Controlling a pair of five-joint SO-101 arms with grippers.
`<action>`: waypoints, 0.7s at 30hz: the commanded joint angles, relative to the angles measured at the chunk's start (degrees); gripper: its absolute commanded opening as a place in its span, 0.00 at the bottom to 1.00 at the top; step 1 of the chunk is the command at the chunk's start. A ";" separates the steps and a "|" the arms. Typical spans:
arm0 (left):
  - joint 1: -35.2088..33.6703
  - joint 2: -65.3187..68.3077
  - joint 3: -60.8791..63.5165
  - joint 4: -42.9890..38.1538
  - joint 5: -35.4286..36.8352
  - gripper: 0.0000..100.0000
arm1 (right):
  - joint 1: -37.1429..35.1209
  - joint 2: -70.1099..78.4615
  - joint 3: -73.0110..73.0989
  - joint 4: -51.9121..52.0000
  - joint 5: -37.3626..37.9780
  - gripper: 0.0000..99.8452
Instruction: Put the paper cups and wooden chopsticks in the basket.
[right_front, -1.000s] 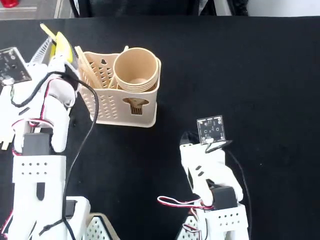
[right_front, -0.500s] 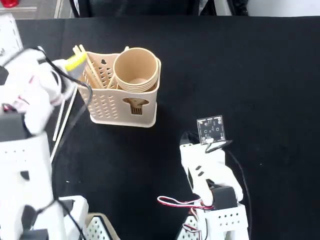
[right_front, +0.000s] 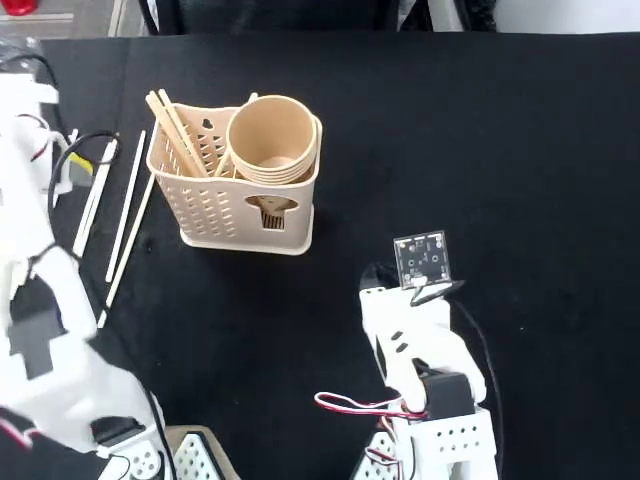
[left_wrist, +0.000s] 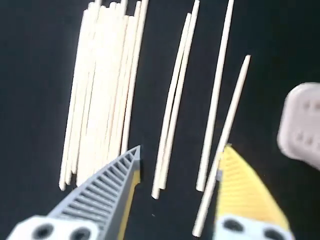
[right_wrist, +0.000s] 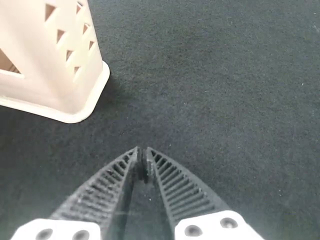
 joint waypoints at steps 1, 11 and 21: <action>-0.57 6.33 -5.14 -1.49 -5.36 0.21 | -0.26 -0.66 -0.04 0.00 0.70 0.02; 0.22 29.01 -27.91 -1.14 -4.22 0.25 | -0.26 -0.66 -0.04 -0.09 0.70 0.02; 3.03 49.14 -50.42 2.20 -1.41 0.25 | -0.26 -0.66 -0.04 -0.09 0.70 0.02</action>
